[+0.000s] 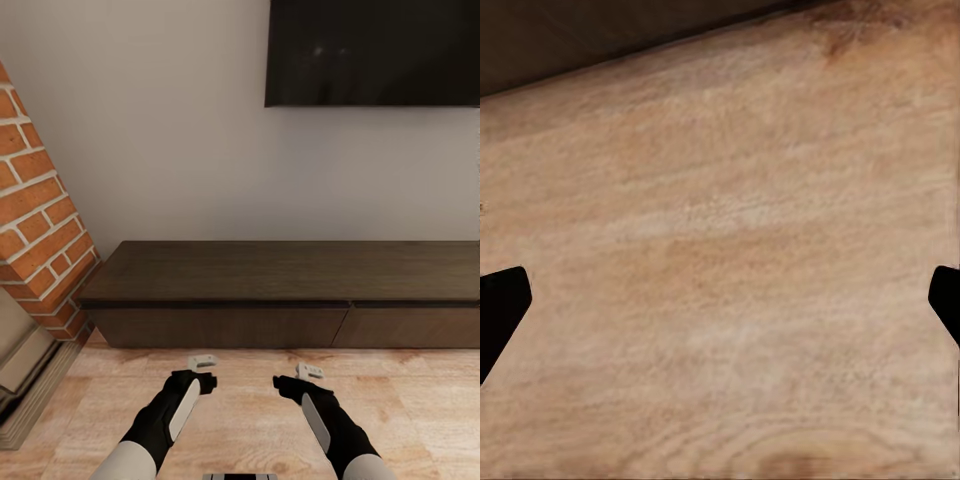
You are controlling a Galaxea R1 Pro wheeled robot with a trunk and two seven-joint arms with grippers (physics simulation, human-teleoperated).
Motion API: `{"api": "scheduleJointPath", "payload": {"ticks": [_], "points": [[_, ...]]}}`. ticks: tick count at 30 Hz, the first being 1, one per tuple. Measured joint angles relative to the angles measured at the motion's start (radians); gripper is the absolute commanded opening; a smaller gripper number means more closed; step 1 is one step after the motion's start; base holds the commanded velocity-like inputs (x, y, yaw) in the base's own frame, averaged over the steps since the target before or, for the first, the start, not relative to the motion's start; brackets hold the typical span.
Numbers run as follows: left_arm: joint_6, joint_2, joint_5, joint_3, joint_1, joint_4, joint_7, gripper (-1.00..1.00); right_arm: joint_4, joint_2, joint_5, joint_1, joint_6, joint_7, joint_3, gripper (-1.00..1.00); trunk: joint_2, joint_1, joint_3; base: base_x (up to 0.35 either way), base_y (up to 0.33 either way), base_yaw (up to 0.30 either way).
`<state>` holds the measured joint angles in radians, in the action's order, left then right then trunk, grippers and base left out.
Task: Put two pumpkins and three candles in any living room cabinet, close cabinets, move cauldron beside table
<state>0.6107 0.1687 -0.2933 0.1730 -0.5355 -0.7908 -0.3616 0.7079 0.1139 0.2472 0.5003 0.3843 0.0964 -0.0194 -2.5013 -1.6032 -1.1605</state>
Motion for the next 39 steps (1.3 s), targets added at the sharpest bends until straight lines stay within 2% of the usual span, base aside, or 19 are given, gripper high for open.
{"api": "scheduleJointPath", "payload": {"ticks": [3, 6, 10, 13, 15, 17, 20, 23, 24, 26, 29, 30, 33, 34, 37, 39], "points": [[0.057, 0.000, 0.001, -0.022, -0.001, -0.004, -0.002, 1.00, 0.074, -0.001, 0.000, -0.008, 0.130, -0.001, 0.006, 1.00, 0.001, 0.001, 0.012, 0.000, 0.000, 0.000], [0.131, 0.001, 0.002, -0.033, -0.002, -0.005, -0.004, 1.00, 0.159, -0.003, -0.003, -0.013, 0.211, -0.002, 0.004, 1.00, 0.001, 0.003, 0.023, 0.000, 0.000, 0.000], [0.175, 0.001, 0.002, -0.035, -0.002, 0.009, -0.007, 1.00, 0.216, -0.005, -0.014, -0.041, 0.252, -0.002, 0.004, 1.00, 0.023, 0.015, 0.036, 0.000, 0.000, 0.000], [0.179, 0.001, 0.000, -0.035, -0.002, 0.069, -0.008, 1.00, 0.222, -0.009, -0.015, -0.072, 0.263, -0.002, 0.004, 1.00, 0.044, 0.026, 0.046, 0.000, 0.000, 0.000], [0.164, 0.001, 0.001, -0.045, -0.002, 0.126, -0.008, 1.00, 0.208, -0.011, -0.012, -0.083, 0.266, -0.001, 0.005, 1.00, 0.058, 0.034, 0.052, 0.000, 0.000, 0.000], [0.104, 0.000, 0.004, -0.063, -0.002, 0.201, -0.011, 1.00, 0.196, -0.035, -0.006, -0.090, 0.264, 0.000, 0.022, 1.00, 0.072, 0.042, 0.058, 0.000, 0.000, 0.000], [0.044, -0.001, 0.003, -0.071, -0.003, 0.268, -0.012, 1.00, 0.180, -0.050, -0.002, -0.129, 0.260, 0.002, 0.060, 1.00, 0.093, 0.053, 0.068, 0.000, 0.000, 0.000], [-0.011, -0.007, 0.005, -0.073, -0.003, 0.294, -0.011, 1.00, 0.178, -0.063, -0.002, -0.174, 0.258, -0.002, 0.115, 1.00, 0.114, 0.065, 0.077, 0.000, 0.000, 0.000], [-0.024, -0.037, 0.007, -0.074, -0.002, 0.300, -0.005, 1.00, 0.179, -0.065, -0.008, -0.181, 0.258, -0.003, 0.134, 1.00, 0.121, 0.069, 0.080, 0.000, 0.000, 0.000], [-0.032, -0.111, 0.001, -0.074, -0.002, 0.304, 0.006, 1.00, 0.180, -0.066, -0.012, -0.186, 0.259, -0.003, 0.145, 1.00, 0.135, 0.076, 0.087, 0.000, 0.000, 0.000], [-0.038, -0.219, -0.036, -0.077, -0.002, 0.307, 0.045, 1.00, 0.173, -0.065, -0.017, -0.198, 0.258, -0.001, 0.150, 1.00, 0.156, 0.088, 0.096, 0.000, 0.000, 0.000], [-0.041, -0.242, -0.047, -0.078, -0.001, 0.314, 0.057, 1.00, 0.173, -0.064, -0.018, -0.202, 0.258, -0.001, 0.150, 1.00, 0.163, 0.092, 0.099, 0.000, 0.000, 0.000], [-0.087, -0.279, -0.055, -0.079, -0.001, 0.380, 0.072, 1.00, 0.171, -0.065, -0.018, -0.213, 0.251, -0.002, 0.152, 1.00, 0.184, 0.103, 0.108, 0.000, 0.000, 0.000], [-0.248, -0.291, -0.053, -0.078, 0.000, 0.478, 0.077, 1.00, 0.168, -0.065, -0.018, -0.217, 0.246, -0.002, 0.152, 1.00, 0.191, 0.107, 0.111, 0.000, 0.000, 0.000], [-0.425, -0.293, -0.055, -0.073, 0.000, 0.597, 0.077, 1.00, 0.166, -0.064, -0.013, -0.218, 0.244, 0.000, 0.153, 1.00, 0.212, 0.118, 0.121, 0.000, 0.000, 0.000], [-0.489, -0.290, -0.055, -0.070, -0.001, 0.628, 0.076, 1.00, 0.155, -0.066, -0.012, -0.218, 0.240, 0.001, 0.154, 1.00, 0.226, 0.126, 0.127, 0.000, 0.000, 0.000]]}}
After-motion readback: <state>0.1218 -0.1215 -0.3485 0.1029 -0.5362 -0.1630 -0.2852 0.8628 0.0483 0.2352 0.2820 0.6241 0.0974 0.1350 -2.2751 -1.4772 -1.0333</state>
